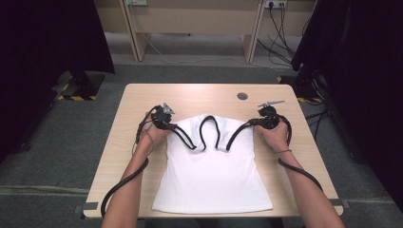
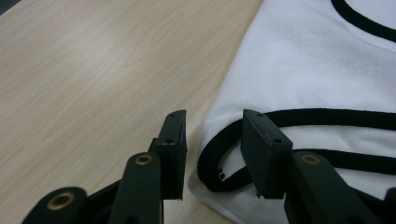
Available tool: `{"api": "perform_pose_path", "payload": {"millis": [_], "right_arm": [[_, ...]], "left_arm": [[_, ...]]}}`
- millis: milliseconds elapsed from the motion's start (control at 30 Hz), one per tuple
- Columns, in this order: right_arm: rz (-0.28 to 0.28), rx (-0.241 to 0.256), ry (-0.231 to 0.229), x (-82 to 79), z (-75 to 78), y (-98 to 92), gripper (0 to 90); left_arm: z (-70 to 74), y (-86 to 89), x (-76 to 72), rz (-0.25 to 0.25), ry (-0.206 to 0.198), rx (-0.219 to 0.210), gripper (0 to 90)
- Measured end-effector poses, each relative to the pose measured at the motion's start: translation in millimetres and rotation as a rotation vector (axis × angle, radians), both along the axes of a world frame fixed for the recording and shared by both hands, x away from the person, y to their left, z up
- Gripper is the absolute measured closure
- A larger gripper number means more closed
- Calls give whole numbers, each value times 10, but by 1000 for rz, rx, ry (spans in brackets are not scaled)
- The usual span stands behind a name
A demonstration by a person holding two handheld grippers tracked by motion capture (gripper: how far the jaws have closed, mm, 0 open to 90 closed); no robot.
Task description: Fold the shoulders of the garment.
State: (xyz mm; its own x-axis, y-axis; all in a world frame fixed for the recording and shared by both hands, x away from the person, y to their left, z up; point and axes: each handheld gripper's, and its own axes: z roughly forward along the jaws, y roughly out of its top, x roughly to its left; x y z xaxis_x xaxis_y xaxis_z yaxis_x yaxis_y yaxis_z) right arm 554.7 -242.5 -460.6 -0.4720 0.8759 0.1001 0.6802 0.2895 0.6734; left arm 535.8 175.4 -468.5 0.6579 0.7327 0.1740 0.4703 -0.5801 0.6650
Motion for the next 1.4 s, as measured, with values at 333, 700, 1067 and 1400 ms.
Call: {"api": "perform_pose_path", "payload": {"millis": [333, 700, 1067, 1400], "right_arm": [[168, -54, -94, -351, 223, 191, 709], [305, -107, -14, -508, 1, 426, 664], [271, -97, -28, -459, -43, 414, 664], [267, -88, -32, -444, -51, 408, 661]], "left_arm": [[233, 27, -167, -44, -37, 10, 556], [29, -143, -183, -90, -4, 39, 554], [17, -146, -86, -52, -12, 33, 556], [-3, -141, -92, -39, -12, 21, 585]]}}
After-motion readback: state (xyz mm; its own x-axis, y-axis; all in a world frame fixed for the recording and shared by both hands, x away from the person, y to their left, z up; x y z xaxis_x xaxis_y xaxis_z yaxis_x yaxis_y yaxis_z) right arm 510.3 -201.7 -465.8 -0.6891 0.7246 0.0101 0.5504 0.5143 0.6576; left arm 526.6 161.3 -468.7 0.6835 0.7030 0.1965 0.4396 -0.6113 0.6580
